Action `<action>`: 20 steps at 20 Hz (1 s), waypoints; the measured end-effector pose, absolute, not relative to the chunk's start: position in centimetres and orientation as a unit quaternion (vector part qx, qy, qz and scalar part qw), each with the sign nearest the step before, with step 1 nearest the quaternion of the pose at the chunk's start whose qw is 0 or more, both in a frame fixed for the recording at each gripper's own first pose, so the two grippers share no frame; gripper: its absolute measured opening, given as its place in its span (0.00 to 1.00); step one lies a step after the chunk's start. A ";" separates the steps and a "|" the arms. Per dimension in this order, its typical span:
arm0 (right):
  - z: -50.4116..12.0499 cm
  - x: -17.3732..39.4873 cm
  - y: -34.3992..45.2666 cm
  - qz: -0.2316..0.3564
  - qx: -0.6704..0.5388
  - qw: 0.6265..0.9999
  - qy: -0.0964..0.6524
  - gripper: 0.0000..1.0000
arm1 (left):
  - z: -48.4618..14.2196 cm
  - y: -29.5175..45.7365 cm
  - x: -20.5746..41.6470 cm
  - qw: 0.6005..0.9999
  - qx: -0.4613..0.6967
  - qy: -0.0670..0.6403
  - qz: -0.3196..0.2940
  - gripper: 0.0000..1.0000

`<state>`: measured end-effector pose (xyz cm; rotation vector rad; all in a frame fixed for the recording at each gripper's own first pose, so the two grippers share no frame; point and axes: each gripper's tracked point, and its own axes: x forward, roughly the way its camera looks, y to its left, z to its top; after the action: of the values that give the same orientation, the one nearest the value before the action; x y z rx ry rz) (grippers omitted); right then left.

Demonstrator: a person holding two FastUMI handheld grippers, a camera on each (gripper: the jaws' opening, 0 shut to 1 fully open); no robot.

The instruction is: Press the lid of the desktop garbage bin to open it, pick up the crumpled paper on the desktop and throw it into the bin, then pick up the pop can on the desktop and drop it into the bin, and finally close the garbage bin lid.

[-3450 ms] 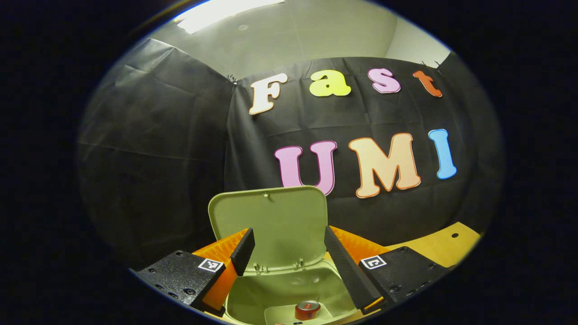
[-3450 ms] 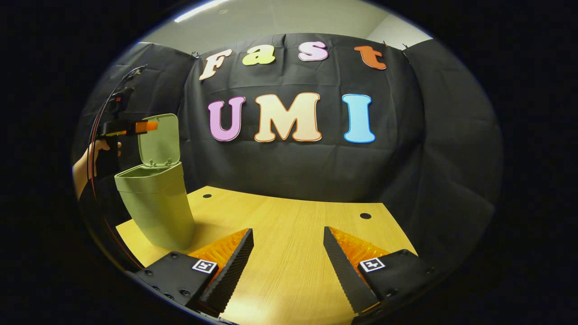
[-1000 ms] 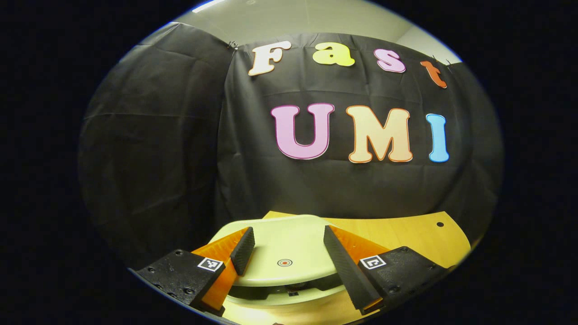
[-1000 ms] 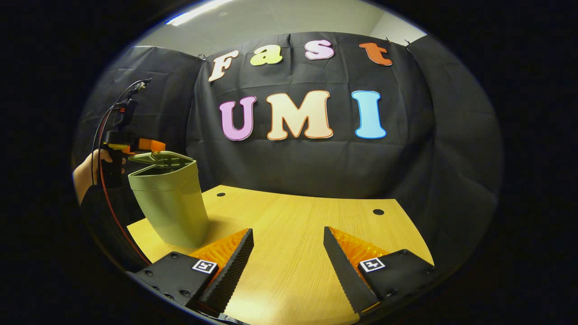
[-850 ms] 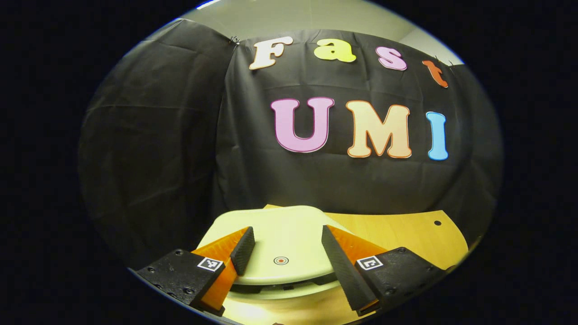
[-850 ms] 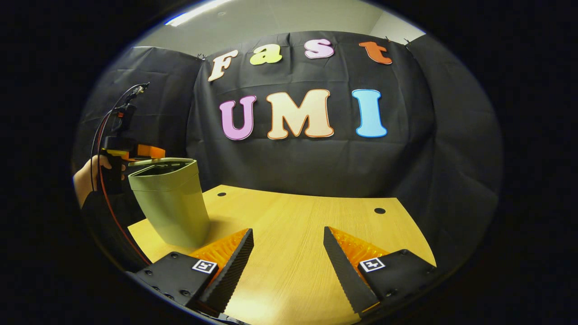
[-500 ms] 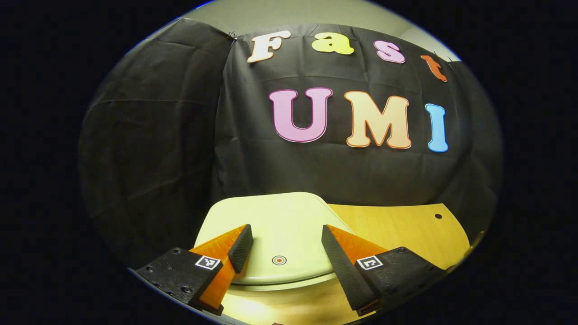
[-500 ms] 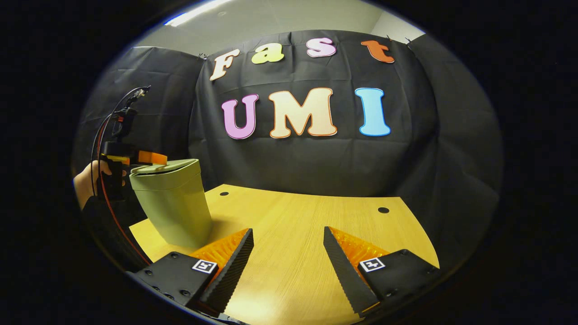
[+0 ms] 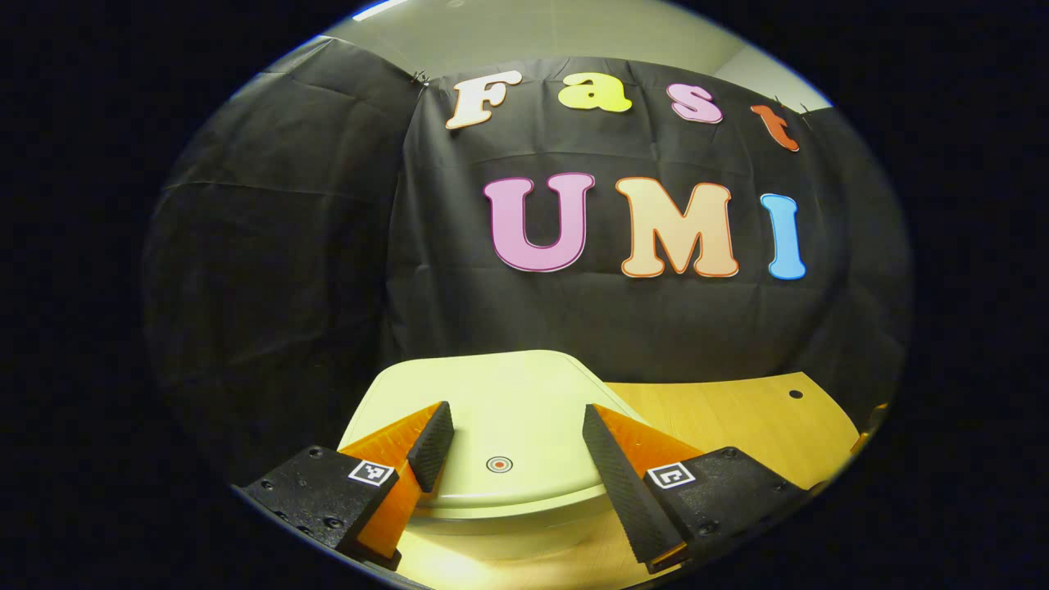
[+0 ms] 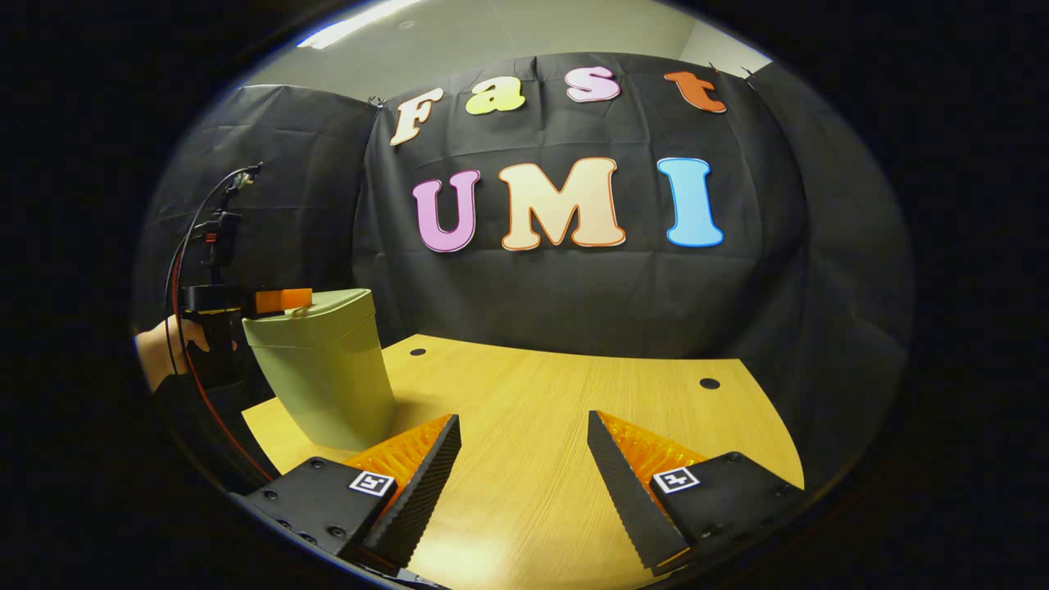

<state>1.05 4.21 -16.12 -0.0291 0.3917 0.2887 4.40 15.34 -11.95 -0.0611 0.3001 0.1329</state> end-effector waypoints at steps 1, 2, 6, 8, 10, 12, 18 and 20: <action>-15.2 1.2 4.1 0.142 -0.013 0.972 0.185 0.98 | -11.7 14.8 4.4 0.987 -0.034 0.140 0.064 0.95; -14.5 1.4 4.0 0.141 -0.012 0.974 0.177 0.98 | -11.3 14.4 4.6 0.990 -0.037 0.128 0.054 0.94; -13.1 1.4 3.4 0.132 -0.017 0.978 0.161 0.98 | -11.8 14.0 4.6 0.988 -0.035 0.144 0.048 0.96; -13.3 1.2 3.2 0.130 -0.018 0.978 0.163 0.98 | -13.4 13.8 4.4 0.982 -0.041 0.178 0.046 0.95; -14.0 0.8 3.3 0.131 -0.018 0.976 0.171 0.98 | -13.5 13.9 4.4 0.981 -0.037 0.186 0.043 0.99; -14.4 0.3 3.8 0.137 -0.011 0.975 0.175 0.98 | -13.6 13.9 4.1 0.979 -0.076 0.183 0.043 0.99; -13.7 0.3 5.0 0.151 0.000 0.975 0.166 0.98 | -13.0 13.7 4.1 0.983 -0.042 0.175 0.033 0.97; -13.0 0.4 4.8 0.148 -0.003 0.977 0.155 0.98 | -12.1 13.5 4.0 0.986 -0.027 0.162 0.033 0.96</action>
<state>0.44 4.78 -12.95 -0.0064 0.3127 0.2974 4.04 13.52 -12.05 -0.0548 0.3255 0.0658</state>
